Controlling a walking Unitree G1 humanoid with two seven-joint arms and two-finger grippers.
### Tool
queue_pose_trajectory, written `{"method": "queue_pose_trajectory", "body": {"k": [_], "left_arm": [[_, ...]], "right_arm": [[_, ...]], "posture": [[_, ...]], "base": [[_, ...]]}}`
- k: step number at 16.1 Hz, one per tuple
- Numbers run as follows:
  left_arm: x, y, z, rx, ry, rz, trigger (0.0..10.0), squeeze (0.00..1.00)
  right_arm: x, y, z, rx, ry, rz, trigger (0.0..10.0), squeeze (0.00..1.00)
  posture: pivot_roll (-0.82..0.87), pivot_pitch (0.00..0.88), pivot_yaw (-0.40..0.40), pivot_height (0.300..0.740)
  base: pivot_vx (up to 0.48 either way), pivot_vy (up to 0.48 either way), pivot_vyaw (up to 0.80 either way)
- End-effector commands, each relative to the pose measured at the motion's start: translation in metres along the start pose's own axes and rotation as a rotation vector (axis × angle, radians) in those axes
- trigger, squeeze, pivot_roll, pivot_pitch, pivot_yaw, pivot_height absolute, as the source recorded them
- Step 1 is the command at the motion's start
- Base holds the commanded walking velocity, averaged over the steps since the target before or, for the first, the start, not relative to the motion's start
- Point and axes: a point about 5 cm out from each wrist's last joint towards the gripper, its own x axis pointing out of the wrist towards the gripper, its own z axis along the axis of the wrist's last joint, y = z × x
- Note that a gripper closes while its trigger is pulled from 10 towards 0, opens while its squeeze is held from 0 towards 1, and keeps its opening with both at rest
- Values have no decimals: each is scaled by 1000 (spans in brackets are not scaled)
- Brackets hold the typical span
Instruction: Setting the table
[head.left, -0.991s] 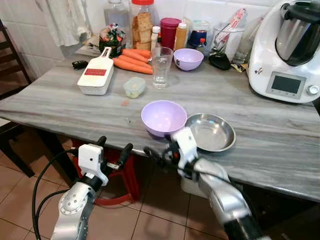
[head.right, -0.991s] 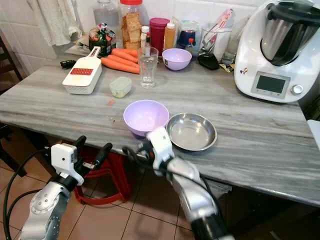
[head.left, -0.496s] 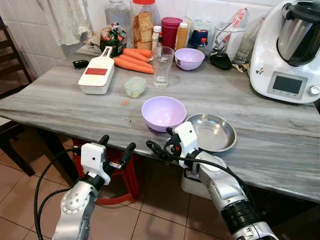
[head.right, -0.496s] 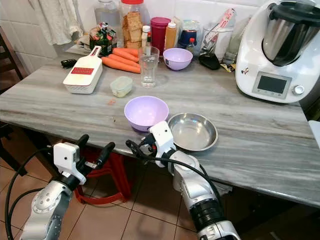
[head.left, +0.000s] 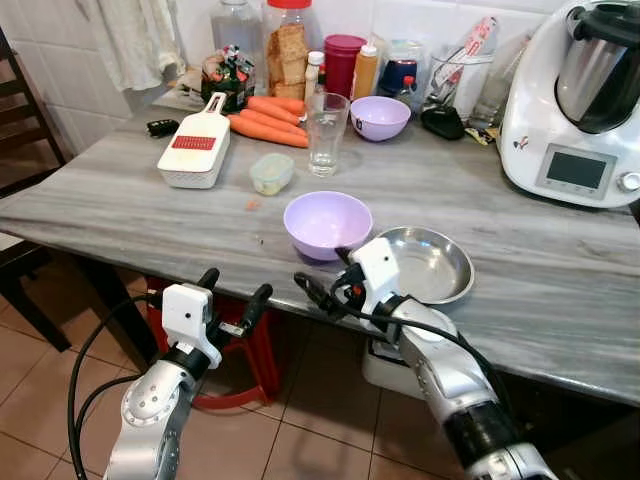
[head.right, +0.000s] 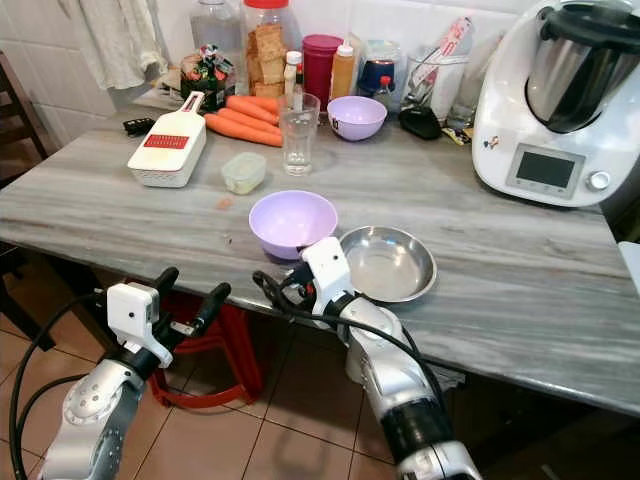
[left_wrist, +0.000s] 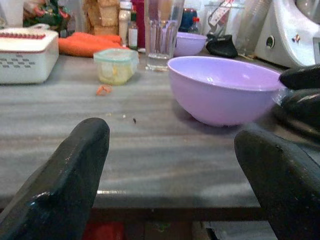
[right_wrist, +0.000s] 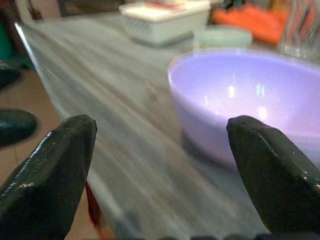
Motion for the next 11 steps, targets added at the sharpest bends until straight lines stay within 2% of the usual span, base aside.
{"method": "queue_pose_trajectory", "body": {"k": [1,3,5,6,7,8,10,11], "left_arm": [[2,-1,8,2,-24,-8,10000,0],[2,-4,11,-7,-40,-21,10000,0],[1,-6,11,-13,-39,-31,10000,0],[-1,-8,9,-28,-27,-55,10000,0],[-2,-10,8,-38,-23,-66,10000,0],[-4,-12,7,-54,-15,-87,10000,0],[-5,-13,6,-52,-1,-93,10000,0],[-6,-10,4,-34,16,-61,10000,0]], "right_arm": [[-7,-3,9,-17,-54,-13,10000,0],[-28,-6,15,-43,-110,-99,10000,0],[-40,-8,13,-62,-109,-146,10000,0],[-60,-17,10,-45,-114,-293,10000,0],[-68,-22,9,-54,-117,-358,10000,0],[-84,-27,6,-62,-110,-471,10000,0],[-100,-32,1,-67,-92,-573,10000,0],[-109,-33,-3,-60,-68,-615,10000,0]], "posture": [[52,0,-42,740],[45,0,-41,740],[36,0,-37,740],[22,0,-32,740],[20,0,-31,740],[12,0,-31,740],[1,0,-27,740],[-7,0,-22,740]], "base": [[0,0,0],[0,0,0],[0,0,0],[0,0,0],[0,0,0],[0,0,0],[0,0,0],[0,0,0]]}}
